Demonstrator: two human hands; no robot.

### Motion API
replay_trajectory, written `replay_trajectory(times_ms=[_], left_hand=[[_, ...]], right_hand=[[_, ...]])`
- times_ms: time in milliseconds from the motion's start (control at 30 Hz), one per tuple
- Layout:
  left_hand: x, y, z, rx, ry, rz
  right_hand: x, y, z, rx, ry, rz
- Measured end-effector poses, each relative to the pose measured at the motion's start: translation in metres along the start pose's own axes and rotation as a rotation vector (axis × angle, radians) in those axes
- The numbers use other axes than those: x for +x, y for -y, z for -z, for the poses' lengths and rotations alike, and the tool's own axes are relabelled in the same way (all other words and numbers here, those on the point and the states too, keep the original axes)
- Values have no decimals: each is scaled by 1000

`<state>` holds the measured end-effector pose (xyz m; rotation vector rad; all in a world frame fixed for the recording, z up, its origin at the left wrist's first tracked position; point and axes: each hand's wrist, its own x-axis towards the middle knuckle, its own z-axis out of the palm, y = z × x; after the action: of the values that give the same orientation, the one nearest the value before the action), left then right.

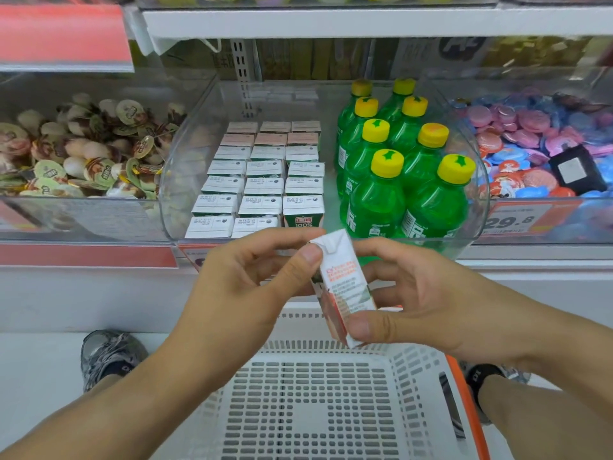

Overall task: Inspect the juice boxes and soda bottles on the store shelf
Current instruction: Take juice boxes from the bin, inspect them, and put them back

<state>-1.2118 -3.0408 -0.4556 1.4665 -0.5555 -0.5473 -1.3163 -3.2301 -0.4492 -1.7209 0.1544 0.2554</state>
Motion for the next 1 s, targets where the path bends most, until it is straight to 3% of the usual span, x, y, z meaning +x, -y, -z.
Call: replay_trajectory(times_ms=[467, 733, 867, 1000], left_hand=[[1, 3, -2, 0, -7, -31], [-1, 2, -6, 81, 44, -72], [0, 1, -4, -32, 64, -58], [-1, 1, -5, -156, 28, -6]], right_hand=[[-2, 10, 4, -129, 44, 51], [-6, 11, -11, -151, -212, 69], [-10, 13, -20, -282, -301, 121], [-7, 13, -26, -233, -370, 177]])
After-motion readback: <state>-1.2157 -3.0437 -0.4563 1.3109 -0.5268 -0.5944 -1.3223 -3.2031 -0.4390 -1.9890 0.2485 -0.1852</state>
